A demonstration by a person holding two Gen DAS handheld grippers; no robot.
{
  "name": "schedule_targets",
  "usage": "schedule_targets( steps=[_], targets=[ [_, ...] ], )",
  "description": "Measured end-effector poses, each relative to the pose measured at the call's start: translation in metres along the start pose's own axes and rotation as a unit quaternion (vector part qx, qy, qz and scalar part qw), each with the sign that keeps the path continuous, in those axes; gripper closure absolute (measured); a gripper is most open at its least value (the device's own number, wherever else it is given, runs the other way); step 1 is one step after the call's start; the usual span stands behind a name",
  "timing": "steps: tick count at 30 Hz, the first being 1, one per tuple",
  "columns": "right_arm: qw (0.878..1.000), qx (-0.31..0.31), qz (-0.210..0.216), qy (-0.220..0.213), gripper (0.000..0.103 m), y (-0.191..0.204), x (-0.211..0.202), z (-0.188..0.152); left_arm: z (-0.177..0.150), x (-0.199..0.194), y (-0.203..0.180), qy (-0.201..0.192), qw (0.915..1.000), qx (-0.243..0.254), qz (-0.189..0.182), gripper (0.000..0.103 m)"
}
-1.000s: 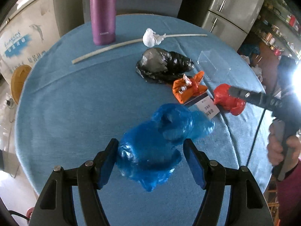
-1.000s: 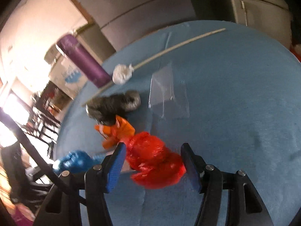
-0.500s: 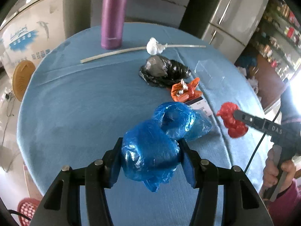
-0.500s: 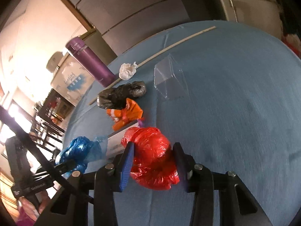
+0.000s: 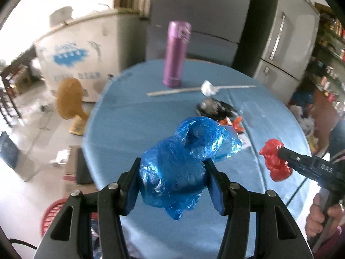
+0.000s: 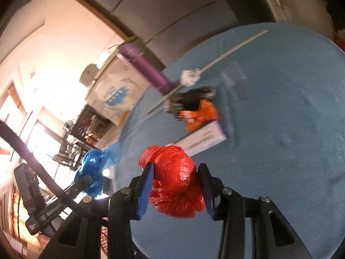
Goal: Collect trash
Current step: 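Carry both bags over the red basket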
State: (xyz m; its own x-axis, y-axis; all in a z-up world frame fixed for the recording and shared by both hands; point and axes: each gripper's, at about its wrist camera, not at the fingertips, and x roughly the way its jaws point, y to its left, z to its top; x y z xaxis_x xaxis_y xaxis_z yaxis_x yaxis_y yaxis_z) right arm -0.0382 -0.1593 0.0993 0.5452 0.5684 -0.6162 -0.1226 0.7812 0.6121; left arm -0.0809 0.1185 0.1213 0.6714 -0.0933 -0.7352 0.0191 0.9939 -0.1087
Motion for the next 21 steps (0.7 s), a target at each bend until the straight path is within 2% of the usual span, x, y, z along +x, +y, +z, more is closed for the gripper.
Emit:
schedule_targets(
  steps=[3,7,16,21],
  targets=[
    [1.0,-0.018,0.011,-0.001,0.058,0.02,-0.003,-0.003,0.0,-0.021,0.003,-0.02,0.9991,0.005,0.038,0.045],
    [0.999,-0.04,0.016,-0.011,0.058,0.04,-0.011,-0.006,0.001,-0.04,0.0,-0.045,0.9966,0.019,0.067,0.045],
    [0.998,-0.051,0.015,-0.018,0.058,0.046,-0.025,-0.01,-0.003,-0.062,-0.014,-0.073,0.9917,0.046,0.095,0.045],
    [0.999,-0.045,0.015,-0.02,0.058,0.04,-0.03,-0.011,-0.003,-0.062,-0.023,-0.073,0.9905,0.056,0.102,0.045]
  ],
)
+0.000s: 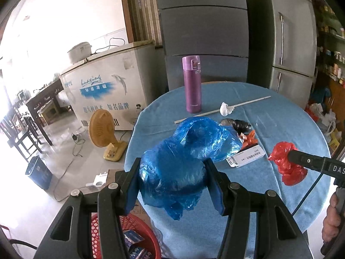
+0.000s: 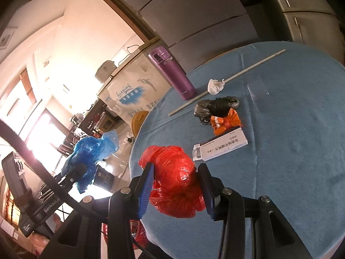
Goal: Collect trash
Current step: 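Carry both bags over the red basket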
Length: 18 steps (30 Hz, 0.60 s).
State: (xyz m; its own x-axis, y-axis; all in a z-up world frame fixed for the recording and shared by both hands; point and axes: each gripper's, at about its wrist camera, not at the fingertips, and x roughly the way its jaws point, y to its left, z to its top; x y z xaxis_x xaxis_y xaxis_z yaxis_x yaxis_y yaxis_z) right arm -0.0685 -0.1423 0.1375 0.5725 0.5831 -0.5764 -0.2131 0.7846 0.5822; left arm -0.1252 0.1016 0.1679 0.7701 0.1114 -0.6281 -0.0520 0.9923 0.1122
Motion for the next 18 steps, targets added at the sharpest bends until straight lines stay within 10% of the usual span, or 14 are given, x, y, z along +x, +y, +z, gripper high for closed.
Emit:
schedule_targets(
  steps=[18],
  targets=[
    [1.0,0.001,0.012,-0.001,0.058,0.0,-0.003,-0.003,-0.003,0.004,-0.014,0.004,0.9994,0.024,0.026,0.045]
  ],
)
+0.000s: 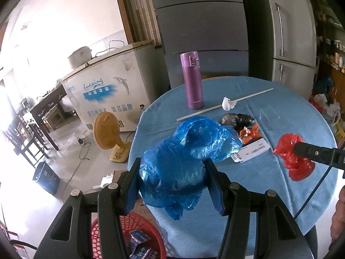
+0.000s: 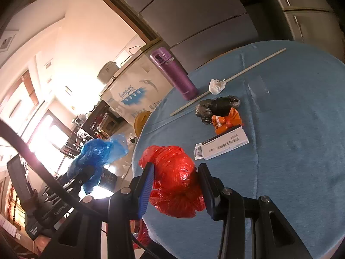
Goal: Collect trash
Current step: 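Carry both bags over the red basket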
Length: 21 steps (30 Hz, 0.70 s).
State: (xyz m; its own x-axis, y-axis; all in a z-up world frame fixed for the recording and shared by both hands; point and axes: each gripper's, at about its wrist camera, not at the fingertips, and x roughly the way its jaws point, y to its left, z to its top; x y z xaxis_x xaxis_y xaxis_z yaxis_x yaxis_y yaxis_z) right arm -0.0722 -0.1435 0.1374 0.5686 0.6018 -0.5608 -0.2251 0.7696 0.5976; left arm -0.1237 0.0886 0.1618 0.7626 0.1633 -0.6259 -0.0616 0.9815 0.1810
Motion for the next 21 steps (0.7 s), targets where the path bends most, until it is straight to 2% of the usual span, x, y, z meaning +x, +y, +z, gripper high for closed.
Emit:
schedule_targets(
  steps=[21],
  targets=[
    [0.997,-0.034,0.028,0.069,0.058,0.041,0.044,-0.024,-0.031,0.014,0.053,0.037,0.9969,-0.041,0.056,0.045]
  ],
)
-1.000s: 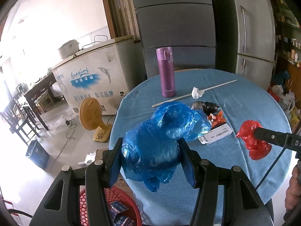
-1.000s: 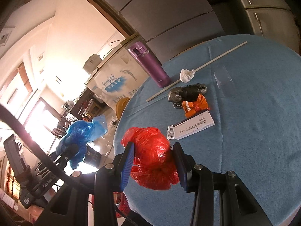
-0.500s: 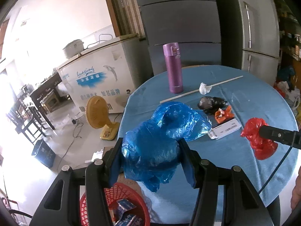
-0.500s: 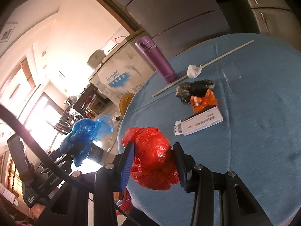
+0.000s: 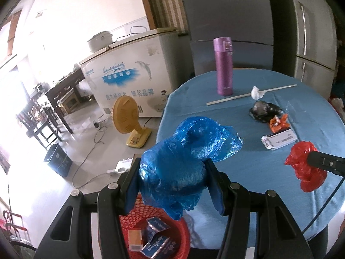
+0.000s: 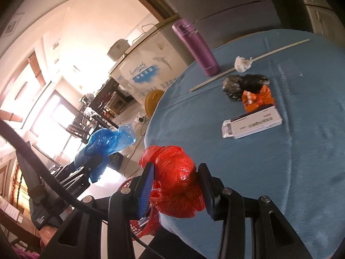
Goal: Collect trash
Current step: 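Carry both bags over the red basket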
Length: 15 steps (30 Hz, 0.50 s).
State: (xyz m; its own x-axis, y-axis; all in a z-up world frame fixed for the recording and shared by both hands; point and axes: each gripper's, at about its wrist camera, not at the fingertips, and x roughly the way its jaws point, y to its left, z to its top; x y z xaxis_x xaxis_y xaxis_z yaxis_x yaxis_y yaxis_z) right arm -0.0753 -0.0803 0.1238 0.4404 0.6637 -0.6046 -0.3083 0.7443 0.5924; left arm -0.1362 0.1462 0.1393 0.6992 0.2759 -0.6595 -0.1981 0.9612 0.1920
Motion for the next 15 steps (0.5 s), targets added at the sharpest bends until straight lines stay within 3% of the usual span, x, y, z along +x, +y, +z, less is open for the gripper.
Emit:
schedule_targets(
  steps=[15],
  targets=[
    [0.995,-0.076,0.026,0.057,0.058,0.061,0.058,-0.001,-0.028,0.016,0.052,0.035,0.9971,-0.039,0.055,0.045]
  ],
)
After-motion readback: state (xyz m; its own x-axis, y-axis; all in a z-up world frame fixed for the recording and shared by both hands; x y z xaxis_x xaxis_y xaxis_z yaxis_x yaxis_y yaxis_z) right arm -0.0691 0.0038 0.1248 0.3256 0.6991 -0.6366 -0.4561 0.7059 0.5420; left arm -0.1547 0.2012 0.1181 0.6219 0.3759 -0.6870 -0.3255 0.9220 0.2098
